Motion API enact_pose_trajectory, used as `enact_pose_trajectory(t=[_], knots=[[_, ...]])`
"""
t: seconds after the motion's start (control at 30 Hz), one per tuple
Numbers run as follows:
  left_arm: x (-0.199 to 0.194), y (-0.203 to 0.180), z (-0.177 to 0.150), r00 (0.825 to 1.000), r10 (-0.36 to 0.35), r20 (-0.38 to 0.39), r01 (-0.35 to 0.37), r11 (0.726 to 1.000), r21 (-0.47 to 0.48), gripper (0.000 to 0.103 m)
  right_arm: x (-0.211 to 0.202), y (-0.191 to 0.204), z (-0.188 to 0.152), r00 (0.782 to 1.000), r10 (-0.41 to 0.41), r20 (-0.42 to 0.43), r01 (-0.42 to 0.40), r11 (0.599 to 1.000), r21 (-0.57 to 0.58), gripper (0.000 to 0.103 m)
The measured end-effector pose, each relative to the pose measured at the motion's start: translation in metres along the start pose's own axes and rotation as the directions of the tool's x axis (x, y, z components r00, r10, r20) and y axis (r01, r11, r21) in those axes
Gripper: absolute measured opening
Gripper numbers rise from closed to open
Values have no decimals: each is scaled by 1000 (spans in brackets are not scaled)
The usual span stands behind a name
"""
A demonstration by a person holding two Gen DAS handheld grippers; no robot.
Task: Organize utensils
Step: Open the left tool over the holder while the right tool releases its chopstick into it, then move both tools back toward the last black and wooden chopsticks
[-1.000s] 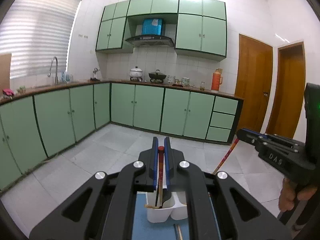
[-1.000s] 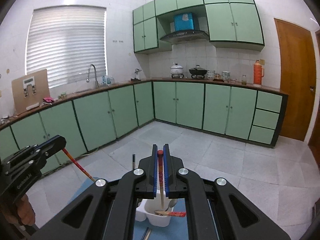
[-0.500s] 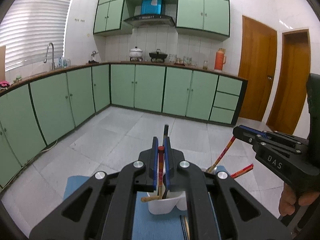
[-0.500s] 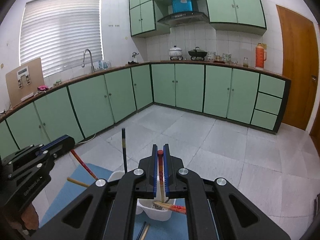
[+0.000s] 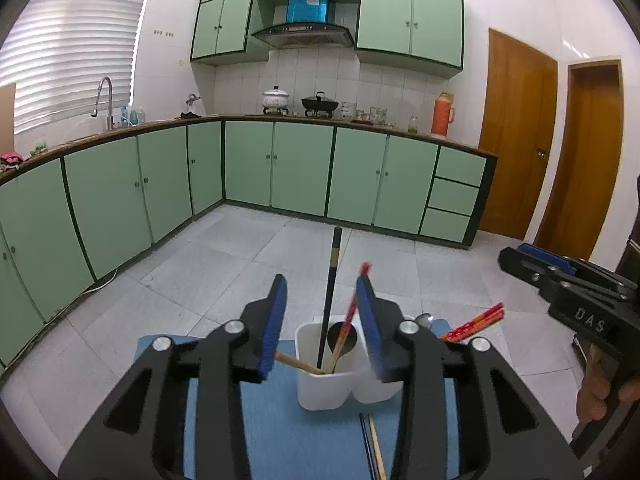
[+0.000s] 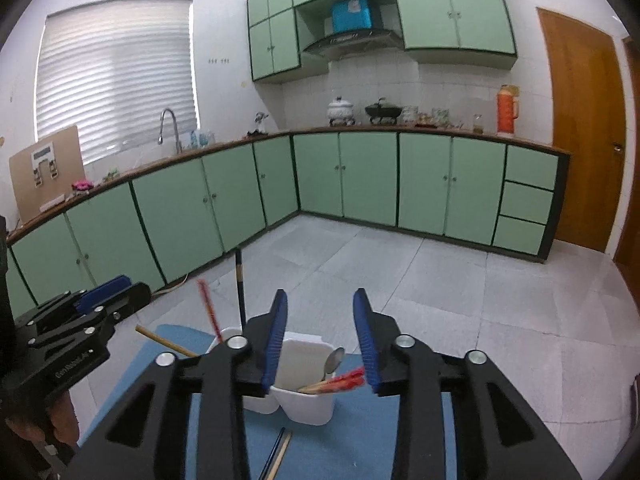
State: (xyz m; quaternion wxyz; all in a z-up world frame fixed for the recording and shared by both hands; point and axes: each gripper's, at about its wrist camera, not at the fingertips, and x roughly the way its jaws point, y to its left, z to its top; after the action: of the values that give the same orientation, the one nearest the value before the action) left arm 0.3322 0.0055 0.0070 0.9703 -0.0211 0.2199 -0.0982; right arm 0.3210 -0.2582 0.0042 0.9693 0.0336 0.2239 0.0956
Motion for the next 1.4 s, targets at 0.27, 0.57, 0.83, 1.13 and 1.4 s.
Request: enact_pose_trajectory(t=[0.27, 0.57, 0.83, 1.13, 1.4], knots=[[-48, -2, -20, 998, 6, 56, -6, 1000, -1, 71, -55, -5, -16, 995, -51, 89, 49, 999, 18, 81], [-95, -7, -71, 999, 15, 42, -16, 1000, 22, 83, -96, 7, -77, 995, -63, 83, 59, 997, 39, 97], [-106, -6, -140, 995, 29, -93, -25, 999, 46, 84, -108, 19, -145, 998, -54, -12, 55, 995, 78, 97], [-103, 11, -200, 972, 63, -225, -51, 997, 61, 85, -105, 37, -209, 988, -45, -146, 58, 994, 87, 97], [-101, 23, -234, 950, 87, -301, -72, 996, 62, 86, -91, 57, -254, 968, -24, -249, 46, 995, 85, 96]])
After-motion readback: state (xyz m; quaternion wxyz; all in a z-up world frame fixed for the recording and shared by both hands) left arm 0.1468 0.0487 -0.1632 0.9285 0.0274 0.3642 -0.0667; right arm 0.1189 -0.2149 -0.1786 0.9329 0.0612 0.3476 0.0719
